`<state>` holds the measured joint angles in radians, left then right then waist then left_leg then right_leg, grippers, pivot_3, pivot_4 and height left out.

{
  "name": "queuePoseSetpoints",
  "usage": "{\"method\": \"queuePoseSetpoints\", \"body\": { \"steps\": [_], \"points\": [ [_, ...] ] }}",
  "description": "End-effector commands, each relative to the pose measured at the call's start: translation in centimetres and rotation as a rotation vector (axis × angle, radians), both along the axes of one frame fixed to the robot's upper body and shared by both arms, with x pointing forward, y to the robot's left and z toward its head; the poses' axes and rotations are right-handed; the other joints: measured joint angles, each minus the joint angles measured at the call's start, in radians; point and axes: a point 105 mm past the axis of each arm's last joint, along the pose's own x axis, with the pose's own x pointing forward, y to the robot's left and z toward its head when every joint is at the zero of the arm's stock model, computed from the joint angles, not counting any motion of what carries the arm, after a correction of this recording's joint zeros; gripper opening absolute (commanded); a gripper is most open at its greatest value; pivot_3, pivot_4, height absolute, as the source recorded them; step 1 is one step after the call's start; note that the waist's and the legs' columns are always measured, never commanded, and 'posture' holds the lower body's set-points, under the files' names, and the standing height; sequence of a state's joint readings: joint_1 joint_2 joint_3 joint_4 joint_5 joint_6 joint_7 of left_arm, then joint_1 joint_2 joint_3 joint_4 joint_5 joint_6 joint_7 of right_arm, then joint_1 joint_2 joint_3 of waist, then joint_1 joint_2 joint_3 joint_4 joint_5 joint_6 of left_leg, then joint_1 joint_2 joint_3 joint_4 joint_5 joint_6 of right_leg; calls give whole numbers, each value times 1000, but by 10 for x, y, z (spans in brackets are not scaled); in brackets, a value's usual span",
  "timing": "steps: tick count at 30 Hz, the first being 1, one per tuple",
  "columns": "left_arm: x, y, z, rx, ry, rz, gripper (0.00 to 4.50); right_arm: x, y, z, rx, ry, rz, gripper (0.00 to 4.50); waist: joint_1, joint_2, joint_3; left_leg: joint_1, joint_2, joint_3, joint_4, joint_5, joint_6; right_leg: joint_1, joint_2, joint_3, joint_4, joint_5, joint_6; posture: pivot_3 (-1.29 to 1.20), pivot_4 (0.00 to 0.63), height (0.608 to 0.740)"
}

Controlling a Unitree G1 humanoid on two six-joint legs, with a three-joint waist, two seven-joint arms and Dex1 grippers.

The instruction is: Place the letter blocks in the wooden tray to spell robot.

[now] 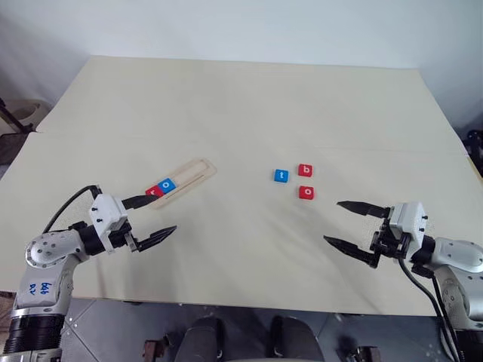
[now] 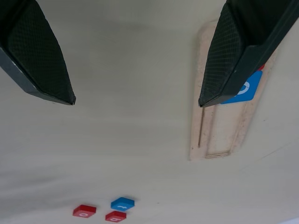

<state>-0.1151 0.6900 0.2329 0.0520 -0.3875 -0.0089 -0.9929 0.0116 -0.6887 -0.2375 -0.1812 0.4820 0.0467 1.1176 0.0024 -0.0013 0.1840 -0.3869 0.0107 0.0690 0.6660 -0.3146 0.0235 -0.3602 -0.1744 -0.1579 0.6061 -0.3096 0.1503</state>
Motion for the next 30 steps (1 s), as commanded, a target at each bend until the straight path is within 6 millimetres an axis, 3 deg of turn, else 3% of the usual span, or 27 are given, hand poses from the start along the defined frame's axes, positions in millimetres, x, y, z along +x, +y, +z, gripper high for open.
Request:
{"method": "queuePoseSetpoints", "body": {
  "steps": [1,7,11,16,18,23,26,30],
  "points": [
    [3,2,9,33,-47,18,4500,-4,8,5,5,-13,48,4446,-1,0,0,0,0,0,0,0,0,0,0,0,0,0,0,0,150,740],
    [-12,36,3,-70,-35,187,4500,2,34,6,67,-26,140,4446,-14,0,0,1,2,0,0,0,-1,0,1,1,0,0,0,0,150,740],
    [-37,77,-6,-138,-56,423,4500,6,64,15,132,-56,229,4446,-14,0,0,1,3,0,0,-1,-2,0,3,1,0,-1,-1,0,150,740],
    [-70,101,-20,-175,-20,523,4500,6,90,26,176,-94,317,4446,-1,0,0,1,3,-1,1,-1,-2,0,2,1,0,0,-1,0,150,740],
    [-72,104,-23,-175,0,540,4500,5,94,29,173,-109,339,4446,4,0,0,1,3,-1,1,-1,-2,0,2,1,0,0,-1,0,150,740],
    [-46,84,-18,-184,33,422,4500,5,93,30,155,-114,335,4446,23,0,0,1,3,-1,1,-1,-2,0,2,1,0,0,-1,0,150,740],
    [-16,65,-19,-145,134,283,4500,6,85,27,136,-109,300,4446,25,-1,0,0,2,-1,1,-1,-2,0,2,1,1,0,-1,0,150,740],
    [20,60,-10,-60,119,233,4500,3,81,27,132,-118,269,4446,16,-1,-1,0,-1,1,1,-2,-2,-1,4,1,1,0,-1,0,150,740]
  ]
}}
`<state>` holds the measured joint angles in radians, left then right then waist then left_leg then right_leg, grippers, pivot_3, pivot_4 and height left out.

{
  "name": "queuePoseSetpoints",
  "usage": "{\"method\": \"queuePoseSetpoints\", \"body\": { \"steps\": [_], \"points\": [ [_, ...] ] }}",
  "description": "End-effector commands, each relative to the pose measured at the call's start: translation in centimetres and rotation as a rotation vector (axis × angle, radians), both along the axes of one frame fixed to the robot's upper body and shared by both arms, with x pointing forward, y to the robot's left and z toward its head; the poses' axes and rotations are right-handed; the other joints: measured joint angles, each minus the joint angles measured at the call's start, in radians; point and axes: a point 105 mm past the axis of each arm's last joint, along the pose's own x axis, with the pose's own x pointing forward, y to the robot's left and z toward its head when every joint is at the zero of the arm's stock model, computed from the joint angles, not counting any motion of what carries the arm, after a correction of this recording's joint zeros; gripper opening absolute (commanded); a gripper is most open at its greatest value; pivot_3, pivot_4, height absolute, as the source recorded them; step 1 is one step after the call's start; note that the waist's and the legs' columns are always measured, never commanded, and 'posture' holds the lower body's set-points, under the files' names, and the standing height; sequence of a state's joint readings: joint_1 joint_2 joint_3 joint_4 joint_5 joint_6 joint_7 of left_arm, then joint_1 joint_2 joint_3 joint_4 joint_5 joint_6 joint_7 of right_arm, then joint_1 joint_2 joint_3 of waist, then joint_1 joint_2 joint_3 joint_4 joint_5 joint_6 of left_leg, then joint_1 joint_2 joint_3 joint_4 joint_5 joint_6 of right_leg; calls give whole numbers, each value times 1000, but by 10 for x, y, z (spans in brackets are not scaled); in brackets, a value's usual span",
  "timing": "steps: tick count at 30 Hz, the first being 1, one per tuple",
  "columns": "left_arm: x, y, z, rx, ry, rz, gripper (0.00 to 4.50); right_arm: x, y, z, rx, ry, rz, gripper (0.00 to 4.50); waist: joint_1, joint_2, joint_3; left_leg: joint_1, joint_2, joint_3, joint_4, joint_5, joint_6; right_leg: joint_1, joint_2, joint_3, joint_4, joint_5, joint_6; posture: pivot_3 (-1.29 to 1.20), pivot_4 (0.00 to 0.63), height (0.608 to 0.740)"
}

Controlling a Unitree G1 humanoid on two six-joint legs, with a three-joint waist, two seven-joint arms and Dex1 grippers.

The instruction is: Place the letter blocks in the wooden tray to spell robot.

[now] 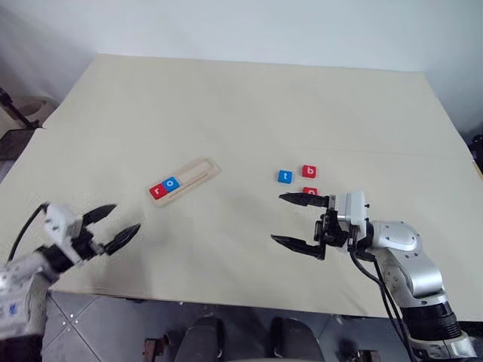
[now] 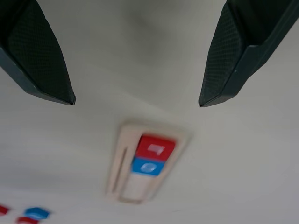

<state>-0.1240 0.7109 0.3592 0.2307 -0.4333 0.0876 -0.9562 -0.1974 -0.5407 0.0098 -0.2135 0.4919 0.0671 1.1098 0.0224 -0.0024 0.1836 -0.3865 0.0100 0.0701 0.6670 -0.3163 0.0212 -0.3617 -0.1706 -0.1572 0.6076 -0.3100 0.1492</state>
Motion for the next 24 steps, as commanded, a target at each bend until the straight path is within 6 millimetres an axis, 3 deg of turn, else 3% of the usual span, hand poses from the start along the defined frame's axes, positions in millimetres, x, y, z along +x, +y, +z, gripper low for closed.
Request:
{"method": "queuePoseSetpoints", "body": {
  "steps": [1,6,16,17,20,24],
  "points": [
    [23,3,0,93,30,-14,4500,-6,-3,10,11,-53,-19,4446,-7,0,0,0,1,1,0,0,-1,-1,1,0,0,0,0,0,150,740],
    [43,-2,-4,152,83,-67,4500,-11,0,10,21,-43,-33,4446,-26,0,0,0,2,8,-1,0,-2,-6,2,0,3,0,0,0,150,740],
    [51,-10,-20,210,179,-118,4500,-12,-2,10,35,-58,-84,4446,-24,-1,-1,-1,4,19,0,0,-2,-9,2,3,6,0,-1,0,150,740],
    [51,-11,-21,210,183,-121,4076,-11,-2,10,37,-60,-86,4500,-24,-1,-1,-1,4,19,0,0,-2,-9,2,3,6,0,-1,0,150,740],
    [52,-13,-22,205,182,-125,3393,-11,-3,10,36,-67,-95,4500,-24,-1,-1,0,4,20,1,0,-2,-10,2,4,7,0,-1,0,150,740],
    [52,-20,-16,185,148,-157,3390,-11,-7,10,28,-70,-108,4500,-22,-1,-1,0,4,20,1,0,-2,-11,2,5,9,0,-1,0,150,740]
  ]
}}
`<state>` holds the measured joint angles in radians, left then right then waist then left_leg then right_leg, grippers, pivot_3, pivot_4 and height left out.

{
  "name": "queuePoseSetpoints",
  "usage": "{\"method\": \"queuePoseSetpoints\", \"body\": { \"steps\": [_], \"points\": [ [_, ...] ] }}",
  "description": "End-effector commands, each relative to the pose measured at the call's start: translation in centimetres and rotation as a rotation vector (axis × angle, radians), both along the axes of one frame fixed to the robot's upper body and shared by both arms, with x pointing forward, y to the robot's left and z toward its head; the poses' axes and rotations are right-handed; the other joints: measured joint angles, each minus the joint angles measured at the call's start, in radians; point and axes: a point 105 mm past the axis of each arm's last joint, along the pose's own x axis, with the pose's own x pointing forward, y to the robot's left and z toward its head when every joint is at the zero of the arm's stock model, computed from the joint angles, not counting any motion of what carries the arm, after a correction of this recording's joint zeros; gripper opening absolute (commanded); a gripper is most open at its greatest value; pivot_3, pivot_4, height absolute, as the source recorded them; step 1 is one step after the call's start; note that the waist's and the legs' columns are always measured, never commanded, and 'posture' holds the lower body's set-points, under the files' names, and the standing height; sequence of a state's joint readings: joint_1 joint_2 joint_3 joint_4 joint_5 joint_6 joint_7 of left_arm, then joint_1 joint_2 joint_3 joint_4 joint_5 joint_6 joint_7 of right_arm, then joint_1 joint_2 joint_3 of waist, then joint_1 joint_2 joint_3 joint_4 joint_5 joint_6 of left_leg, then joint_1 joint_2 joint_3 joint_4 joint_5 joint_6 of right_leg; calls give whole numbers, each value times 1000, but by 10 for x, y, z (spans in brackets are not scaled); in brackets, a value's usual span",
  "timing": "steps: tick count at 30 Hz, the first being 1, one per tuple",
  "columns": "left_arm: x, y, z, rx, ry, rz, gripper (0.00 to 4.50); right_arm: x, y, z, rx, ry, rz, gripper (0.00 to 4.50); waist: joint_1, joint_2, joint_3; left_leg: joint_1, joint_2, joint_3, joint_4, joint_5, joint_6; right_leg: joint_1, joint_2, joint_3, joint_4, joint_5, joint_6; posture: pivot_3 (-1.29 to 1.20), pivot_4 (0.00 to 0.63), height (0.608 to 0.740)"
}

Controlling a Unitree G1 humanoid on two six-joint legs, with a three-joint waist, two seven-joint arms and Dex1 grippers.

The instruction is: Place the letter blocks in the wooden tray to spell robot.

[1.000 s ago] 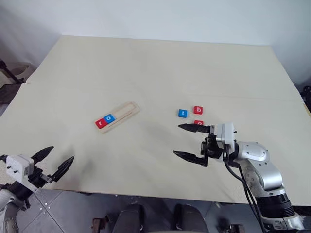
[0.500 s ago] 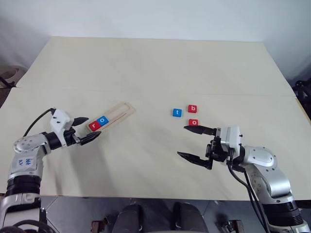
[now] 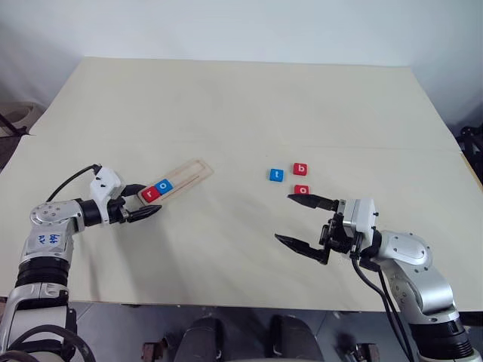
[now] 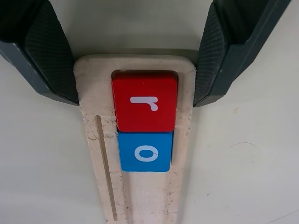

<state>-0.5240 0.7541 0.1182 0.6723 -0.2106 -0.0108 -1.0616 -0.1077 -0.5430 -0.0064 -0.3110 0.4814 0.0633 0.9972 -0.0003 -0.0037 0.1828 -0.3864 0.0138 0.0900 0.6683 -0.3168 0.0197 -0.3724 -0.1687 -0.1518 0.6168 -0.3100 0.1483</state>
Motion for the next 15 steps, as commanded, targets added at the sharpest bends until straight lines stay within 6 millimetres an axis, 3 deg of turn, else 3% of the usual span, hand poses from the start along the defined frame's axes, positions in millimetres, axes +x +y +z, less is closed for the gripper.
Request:
{"method": "queuePoseSetpoints", "body": {
  "steps": [1,4,8,15],
  "points": [
    [-3,-10,-6,-11,19,-43,3390,-3,-4,9,1,-54,-12,4500,1,0,0,0,0,0,0,0,0,0,0,0,0,0,0,0,150,740],
    [-2,-24,5,-9,-26,-111,3390,-4,-11,8,-17,-52,-32,4500,4,0,0,0,0,0,0,0,0,0,0,0,0,0,0,0,150,740],
    [-3,-62,16,19,-65,-268,3390,-5,-29,4,-49,-36,-87,4500,14,0,0,-2,-1,0,2,0,0,-1,-1,0,0,0,0,0,150,740],
    [-12,-129,10,82,-41,-538,3390,-19,-66,-4,-102,15,-222,4500,24,-1,0,-2,-1,2,3,0,1,-1,0,2,0,0,0,0,150,740]
  ]
}}
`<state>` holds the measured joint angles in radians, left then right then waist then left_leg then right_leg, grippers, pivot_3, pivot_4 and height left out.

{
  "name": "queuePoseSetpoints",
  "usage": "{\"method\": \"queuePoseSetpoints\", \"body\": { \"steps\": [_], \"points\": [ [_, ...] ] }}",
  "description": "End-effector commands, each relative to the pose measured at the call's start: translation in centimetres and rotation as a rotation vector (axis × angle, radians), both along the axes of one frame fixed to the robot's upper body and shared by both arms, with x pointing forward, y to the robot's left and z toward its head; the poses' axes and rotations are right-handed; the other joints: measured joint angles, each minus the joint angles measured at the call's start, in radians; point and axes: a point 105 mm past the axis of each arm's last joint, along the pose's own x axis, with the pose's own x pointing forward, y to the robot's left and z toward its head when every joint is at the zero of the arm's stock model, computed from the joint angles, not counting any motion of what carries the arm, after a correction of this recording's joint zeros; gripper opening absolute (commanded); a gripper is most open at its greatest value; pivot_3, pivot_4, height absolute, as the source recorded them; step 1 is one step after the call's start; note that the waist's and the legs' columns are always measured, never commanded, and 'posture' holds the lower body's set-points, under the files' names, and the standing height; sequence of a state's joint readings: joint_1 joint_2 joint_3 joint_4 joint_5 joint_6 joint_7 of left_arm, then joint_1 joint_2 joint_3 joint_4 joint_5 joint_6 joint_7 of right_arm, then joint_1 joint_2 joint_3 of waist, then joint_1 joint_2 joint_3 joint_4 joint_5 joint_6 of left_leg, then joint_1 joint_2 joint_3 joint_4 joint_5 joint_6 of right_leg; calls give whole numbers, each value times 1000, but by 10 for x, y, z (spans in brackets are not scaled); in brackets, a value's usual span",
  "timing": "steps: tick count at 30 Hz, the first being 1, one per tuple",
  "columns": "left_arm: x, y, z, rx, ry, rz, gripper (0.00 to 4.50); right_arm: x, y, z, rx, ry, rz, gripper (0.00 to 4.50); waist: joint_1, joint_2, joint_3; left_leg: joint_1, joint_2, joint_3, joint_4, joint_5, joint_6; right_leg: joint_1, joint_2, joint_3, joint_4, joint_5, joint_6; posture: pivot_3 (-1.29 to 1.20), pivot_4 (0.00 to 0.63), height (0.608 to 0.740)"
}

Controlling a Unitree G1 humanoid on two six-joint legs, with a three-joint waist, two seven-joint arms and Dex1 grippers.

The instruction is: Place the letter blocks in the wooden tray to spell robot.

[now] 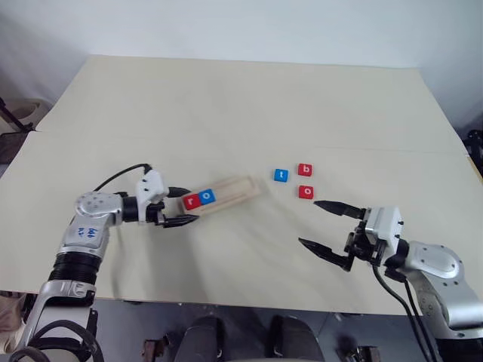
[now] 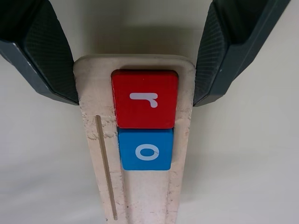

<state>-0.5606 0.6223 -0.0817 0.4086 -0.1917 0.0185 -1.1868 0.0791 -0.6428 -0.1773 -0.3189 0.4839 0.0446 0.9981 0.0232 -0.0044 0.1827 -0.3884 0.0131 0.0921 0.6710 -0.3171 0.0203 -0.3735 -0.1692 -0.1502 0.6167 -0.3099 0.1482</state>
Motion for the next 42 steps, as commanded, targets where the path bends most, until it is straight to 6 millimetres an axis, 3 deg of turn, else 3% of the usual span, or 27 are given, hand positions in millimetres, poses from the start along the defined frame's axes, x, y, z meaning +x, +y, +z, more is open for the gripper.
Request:
{"method": "queuePoseSetpoints", "body": {
  "steps": [1,5,13,18,21,25,28,34,38,42],
  "points": [
    [-3,-30,5,38,-22,-120,3390,-11,-16,12,-20,-38,-57,4500,2,0,0,0,0,0,0,0,0,0,0,0,0,0,0,0,150,740],
    [-3,-68,-2,91,-8,-252,3390,-29,-40,8,-46,-1,-167,4500,11,0,0,-1,0,0,2,-1,1,0,0,0,0,0,0,0,150,740],
    [15,-98,-11,127,15,-263,3390,-47,-51,2,-41,35,-282,4500,3,-1,0,-1,0,1,5,-1,2,0,0,2,1,0,0,0,150,740],
    [14,-96,-14,129,40,-281,3390,-54,-54,-1,-30,49,-321,4500,4,-1,-1,-1,0,0,7,-2,3,1,0,2,1,0,0,0,150,740],
    [14,-94,-15,112,71,-267,4392,-58,-58,-4,-31,63,-341,4500,4,-1,-1,-1,1,0,7,-2,3,1,0,2,1,0,0,0,150,740],
    [13,-90,-7,71,23,-280,4476,-59,-60,-5,-23,68,-354,4500,3,-1,-1,-1,1,0,8,-2,3,1,0,3,1,0,0,0,150,740],
    [11,-82,-2,39,16,-283,4476,-58,-61,-4,-8,59,-365,4500,1,-1,-1,-1,1,-1,7,-2,3,0,0,3,2,0,0,0,150,740],
    [4,-26,22,-143,-89,-185,4476,-23,-63,10,105,71,-452,4500,-16,-1,-1,1,2,-4,7,-2,3,-2,1,6,4,0,-1,0,150,740],
    [-6,18,31,-215,-182,-44,4476,9,-50,13,116,140,-489,4500,-19,-1,-1,1,2,-4,8,-3,3,-2,0,7,4,0,-1,0,150,740],
    [-22,36,31,-274,-164,38,4476,36,-36,16,106,172,-514,4500,-22,-1,-1,1,4,-4,8,-3,3,-2,0,7,4,0,-1,0,150,740]
  ]
}}
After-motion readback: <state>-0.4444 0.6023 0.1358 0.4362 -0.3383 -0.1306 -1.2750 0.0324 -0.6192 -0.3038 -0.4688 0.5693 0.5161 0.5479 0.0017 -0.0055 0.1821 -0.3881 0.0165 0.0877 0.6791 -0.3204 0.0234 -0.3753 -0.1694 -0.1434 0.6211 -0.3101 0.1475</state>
